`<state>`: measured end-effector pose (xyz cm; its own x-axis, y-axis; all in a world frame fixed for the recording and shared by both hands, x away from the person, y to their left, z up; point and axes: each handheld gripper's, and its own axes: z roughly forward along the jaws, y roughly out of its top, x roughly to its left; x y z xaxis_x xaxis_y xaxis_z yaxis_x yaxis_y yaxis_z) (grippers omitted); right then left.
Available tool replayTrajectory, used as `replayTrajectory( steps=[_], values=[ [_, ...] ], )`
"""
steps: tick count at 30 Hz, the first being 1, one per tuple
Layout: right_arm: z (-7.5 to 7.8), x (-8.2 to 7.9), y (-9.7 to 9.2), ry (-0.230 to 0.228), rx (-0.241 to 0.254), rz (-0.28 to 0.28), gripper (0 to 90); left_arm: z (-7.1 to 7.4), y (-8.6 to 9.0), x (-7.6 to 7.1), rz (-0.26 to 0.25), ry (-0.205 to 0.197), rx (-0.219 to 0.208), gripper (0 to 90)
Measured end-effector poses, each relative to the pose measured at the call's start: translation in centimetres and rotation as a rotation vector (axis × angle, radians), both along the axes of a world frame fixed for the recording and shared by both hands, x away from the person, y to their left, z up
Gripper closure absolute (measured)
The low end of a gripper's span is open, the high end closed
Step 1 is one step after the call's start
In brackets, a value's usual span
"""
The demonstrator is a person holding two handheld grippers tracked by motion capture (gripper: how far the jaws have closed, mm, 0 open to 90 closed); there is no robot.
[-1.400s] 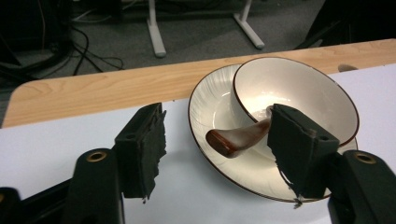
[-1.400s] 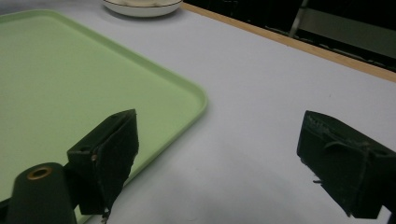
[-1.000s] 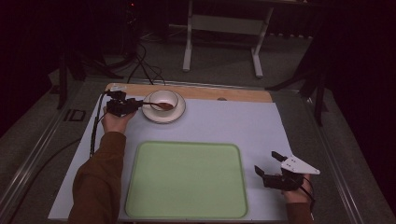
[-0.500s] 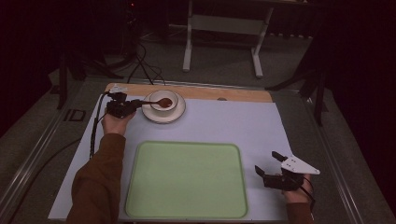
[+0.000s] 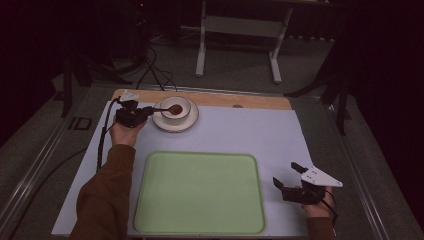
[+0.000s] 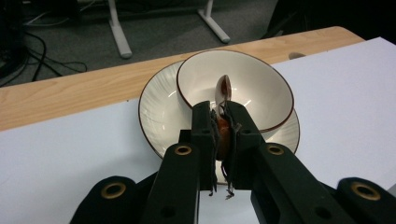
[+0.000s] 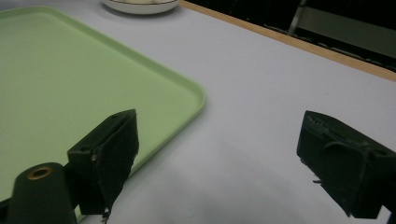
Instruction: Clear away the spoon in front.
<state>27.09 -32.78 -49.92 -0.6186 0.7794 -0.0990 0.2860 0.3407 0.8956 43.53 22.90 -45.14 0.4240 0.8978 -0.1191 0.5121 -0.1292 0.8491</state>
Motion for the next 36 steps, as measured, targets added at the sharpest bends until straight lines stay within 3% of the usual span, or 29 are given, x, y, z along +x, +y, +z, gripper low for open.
replayTrajectory(
  steps=[17,36],
  values=[
    [0.0,0.0,0.0,0.000,0.002,0.000,12.7,1.4,0.8,-0.9,0.011,-0.035,0.002,83.6],
    [0.0,-0.1,-0.1,-0.002,0.011,-0.003,12.7,3.8,2.1,-3.4,-0.002,-0.073,0.026,83.6]
  ],
)
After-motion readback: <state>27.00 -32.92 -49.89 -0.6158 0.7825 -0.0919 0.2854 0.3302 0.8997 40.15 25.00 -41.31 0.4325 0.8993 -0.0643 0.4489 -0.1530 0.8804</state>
